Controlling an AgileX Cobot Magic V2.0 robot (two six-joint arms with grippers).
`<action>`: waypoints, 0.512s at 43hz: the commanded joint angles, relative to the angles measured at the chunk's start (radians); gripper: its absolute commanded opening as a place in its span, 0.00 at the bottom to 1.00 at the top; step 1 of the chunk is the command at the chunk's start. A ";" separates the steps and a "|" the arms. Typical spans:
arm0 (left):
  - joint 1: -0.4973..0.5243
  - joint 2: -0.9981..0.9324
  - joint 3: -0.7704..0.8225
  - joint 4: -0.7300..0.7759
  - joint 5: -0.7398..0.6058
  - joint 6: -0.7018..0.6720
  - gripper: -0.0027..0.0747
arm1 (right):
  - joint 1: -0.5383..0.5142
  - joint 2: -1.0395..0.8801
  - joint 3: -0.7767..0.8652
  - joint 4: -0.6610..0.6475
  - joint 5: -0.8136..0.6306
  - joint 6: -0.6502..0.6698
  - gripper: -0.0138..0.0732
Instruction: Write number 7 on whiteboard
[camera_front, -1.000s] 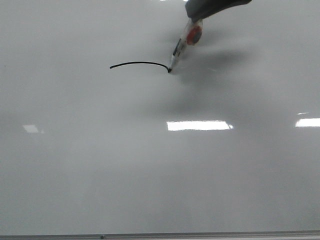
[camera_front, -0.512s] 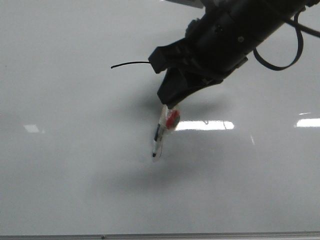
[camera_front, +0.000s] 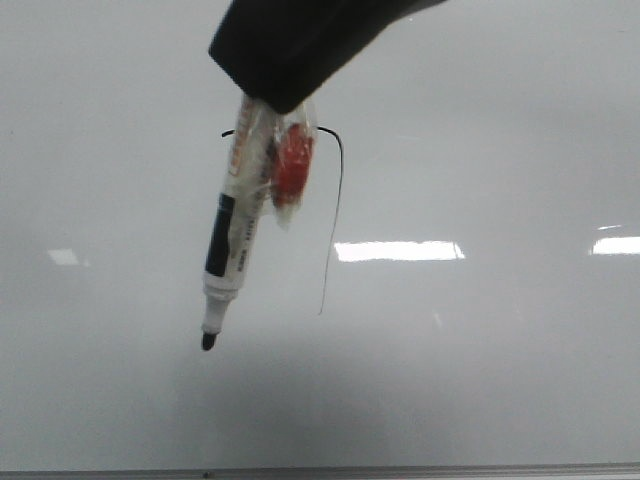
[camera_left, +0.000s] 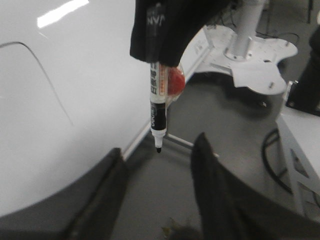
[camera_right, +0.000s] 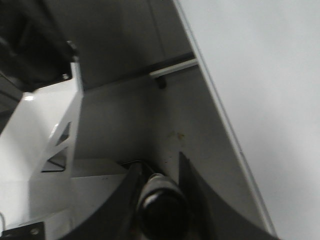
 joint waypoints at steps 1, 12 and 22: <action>0.001 0.076 -0.068 -0.077 0.090 0.002 0.73 | 0.002 -0.033 -0.071 0.098 0.066 -0.033 0.08; 0.001 0.156 -0.123 -0.148 0.159 0.112 0.61 | 0.015 -0.011 -0.095 0.258 0.120 -0.090 0.08; 0.001 0.216 -0.123 -0.166 0.172 0.126 0.60 | 0.033 0.003 -0.095 0.335 0.132 -0.127 0.08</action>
